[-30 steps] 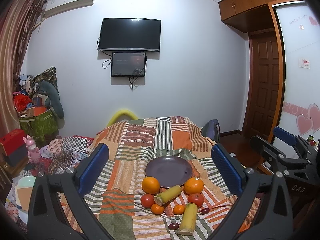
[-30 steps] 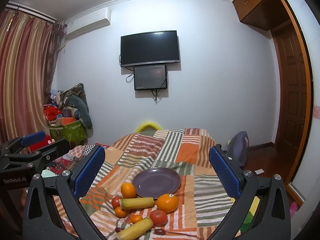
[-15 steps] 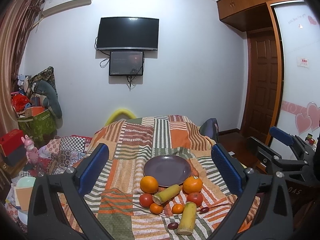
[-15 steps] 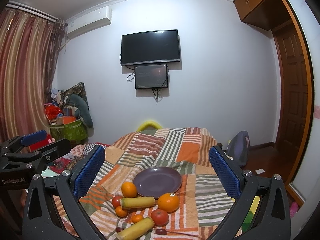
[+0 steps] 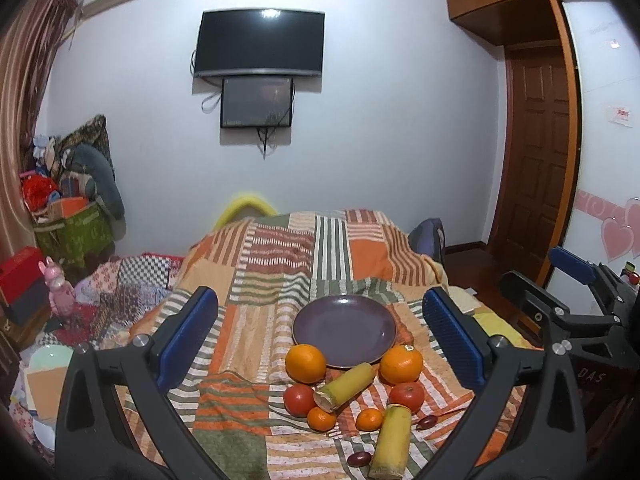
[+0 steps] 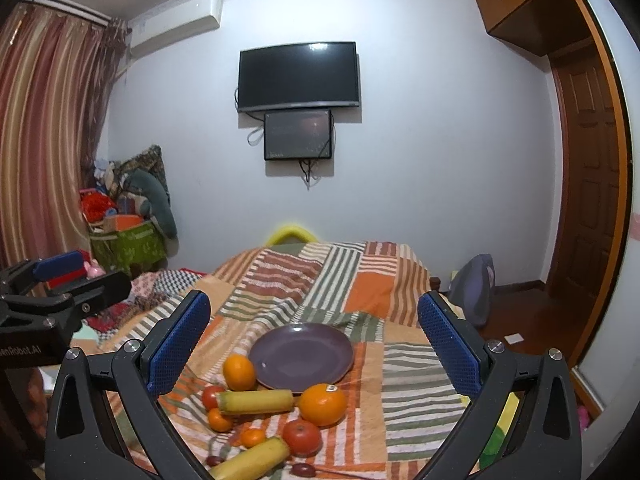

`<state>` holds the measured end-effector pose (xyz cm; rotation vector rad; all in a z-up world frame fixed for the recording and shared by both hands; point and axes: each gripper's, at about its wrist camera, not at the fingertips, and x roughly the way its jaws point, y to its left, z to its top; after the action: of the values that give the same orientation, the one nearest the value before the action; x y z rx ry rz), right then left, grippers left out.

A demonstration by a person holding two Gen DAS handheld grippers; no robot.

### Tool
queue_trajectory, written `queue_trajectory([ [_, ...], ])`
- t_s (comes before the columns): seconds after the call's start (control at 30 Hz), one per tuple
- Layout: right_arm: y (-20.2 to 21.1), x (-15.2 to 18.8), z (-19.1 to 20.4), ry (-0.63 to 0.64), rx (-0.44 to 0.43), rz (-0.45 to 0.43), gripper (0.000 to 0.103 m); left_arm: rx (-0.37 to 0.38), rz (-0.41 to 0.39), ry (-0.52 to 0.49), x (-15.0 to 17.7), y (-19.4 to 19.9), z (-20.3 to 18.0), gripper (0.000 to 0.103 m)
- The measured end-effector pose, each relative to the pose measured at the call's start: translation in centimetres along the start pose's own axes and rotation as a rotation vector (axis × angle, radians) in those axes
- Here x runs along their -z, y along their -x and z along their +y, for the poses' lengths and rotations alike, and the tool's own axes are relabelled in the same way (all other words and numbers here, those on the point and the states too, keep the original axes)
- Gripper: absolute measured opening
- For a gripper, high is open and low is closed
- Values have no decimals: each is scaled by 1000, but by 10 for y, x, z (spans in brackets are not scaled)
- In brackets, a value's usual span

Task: Organize fruits
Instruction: 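Grasp an orange with the left gripper while the right gripper grasps another orange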

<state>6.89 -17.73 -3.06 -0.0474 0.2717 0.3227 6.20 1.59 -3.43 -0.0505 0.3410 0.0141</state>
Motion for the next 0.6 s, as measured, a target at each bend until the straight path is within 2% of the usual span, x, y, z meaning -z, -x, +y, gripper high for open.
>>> queue_trajectory([
  [0.17,-25,12,-8,-11,5,72,103,-6,58,4,11,-38,7,103],
  [0.33,-55,28,-15,23,-10,175,103,62,193,15,24,-85,17,103],
  [0.6,-104,66,-29,38,-62,383,103,53,388,49,56,-154,32,103],
])
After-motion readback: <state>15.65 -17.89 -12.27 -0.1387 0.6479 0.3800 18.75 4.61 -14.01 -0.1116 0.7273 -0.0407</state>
